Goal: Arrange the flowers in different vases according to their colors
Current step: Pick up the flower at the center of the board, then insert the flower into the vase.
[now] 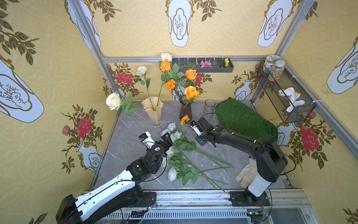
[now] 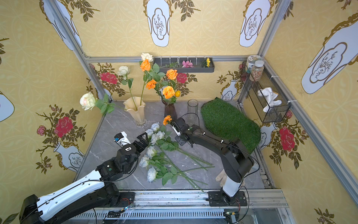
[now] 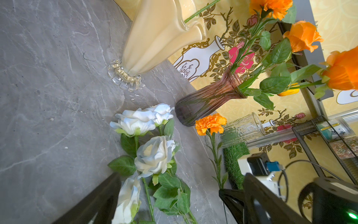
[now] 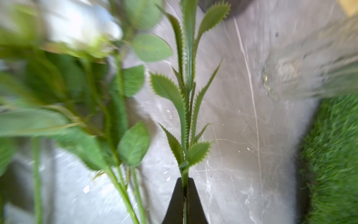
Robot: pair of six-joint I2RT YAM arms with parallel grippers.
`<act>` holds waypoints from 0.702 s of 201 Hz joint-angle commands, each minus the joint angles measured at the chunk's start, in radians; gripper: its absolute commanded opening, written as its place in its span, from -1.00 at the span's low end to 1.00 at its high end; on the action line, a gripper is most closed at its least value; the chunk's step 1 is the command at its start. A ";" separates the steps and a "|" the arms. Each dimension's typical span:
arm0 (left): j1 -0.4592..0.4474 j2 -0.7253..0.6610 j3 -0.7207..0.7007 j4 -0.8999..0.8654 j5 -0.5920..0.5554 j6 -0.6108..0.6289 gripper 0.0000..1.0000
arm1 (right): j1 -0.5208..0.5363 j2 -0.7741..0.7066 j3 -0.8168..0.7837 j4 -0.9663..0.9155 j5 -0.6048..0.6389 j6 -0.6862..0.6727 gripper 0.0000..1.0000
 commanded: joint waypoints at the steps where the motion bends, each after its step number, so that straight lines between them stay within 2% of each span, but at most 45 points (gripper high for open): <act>1: 0.001 -0.005 0.000 -0.007 -0.016 -0.010 1.00 | 0.014 -0.079 -0.002 0.069 -0.040 -0.006 -1.00; 47: 0.001 -0.011 0.000 -0.015 -0.020 -0.018 1.00 | 0.051 -0.262 -0.003 0.275 -0.138 0.017 -1.00; 73: 0.001 -0.013 -0.002 -0.018 -0.019 -0.021 1.00 | 0.054 -0.295 0.041 0.467 -0.161 0.042 -1.00; 101: 0.001 -0.011 -0.001 -0.016 -0.020 -0.021 1.00 | 0.054 -0.232 0.157 0.639 -0.192 0.070 -1.00; 141: 0.001 -0.009 -0.002 -0.014 -0.023 -0.019 1.00 | 0.048 -0.030 0.412 0.784 -0.210 0.095 -1.00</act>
